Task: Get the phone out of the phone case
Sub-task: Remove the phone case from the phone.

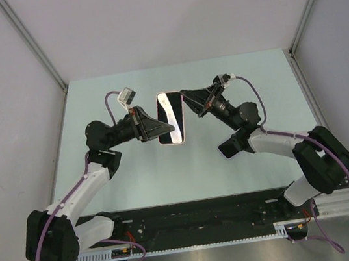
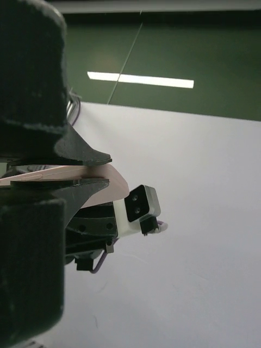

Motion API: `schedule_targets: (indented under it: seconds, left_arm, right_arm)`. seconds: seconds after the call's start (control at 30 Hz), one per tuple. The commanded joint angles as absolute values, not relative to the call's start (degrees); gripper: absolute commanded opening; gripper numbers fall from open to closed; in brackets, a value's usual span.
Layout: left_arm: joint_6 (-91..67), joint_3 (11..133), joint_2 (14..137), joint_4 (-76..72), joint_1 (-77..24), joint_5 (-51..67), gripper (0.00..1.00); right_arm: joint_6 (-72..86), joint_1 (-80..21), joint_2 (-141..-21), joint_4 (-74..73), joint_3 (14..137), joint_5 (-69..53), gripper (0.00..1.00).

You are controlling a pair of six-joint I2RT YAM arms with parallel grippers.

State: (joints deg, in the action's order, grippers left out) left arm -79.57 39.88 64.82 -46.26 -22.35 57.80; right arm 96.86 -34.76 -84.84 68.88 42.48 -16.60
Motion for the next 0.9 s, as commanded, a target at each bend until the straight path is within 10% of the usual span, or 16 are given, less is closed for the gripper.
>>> schedule_targets:
  seconds: [0.0, 0.3, 0.87]
  left_arm:
    - [-77.7, 48.25, 58.63, -64.43, -25.49, 62.23, 0.0]
    - [-77.26, 49.22, 57.74, -63.55, -25.4, 62.31, 0.0]
    - [-77.61, 50.8, 56.16, -63.02, -25.49, 62.49, 0.0]
  right_arm:
    - [102.47, -39.11, -95.0, 62.39, 38.41, -28.21, 0.0]
    - [104.86, -39.64, -94.22, 63.9, 38.41, -28.13, 0.0]
    - [62.59, -41.92, -77.34, 0.27, 52.82, -9.49, 0.0]
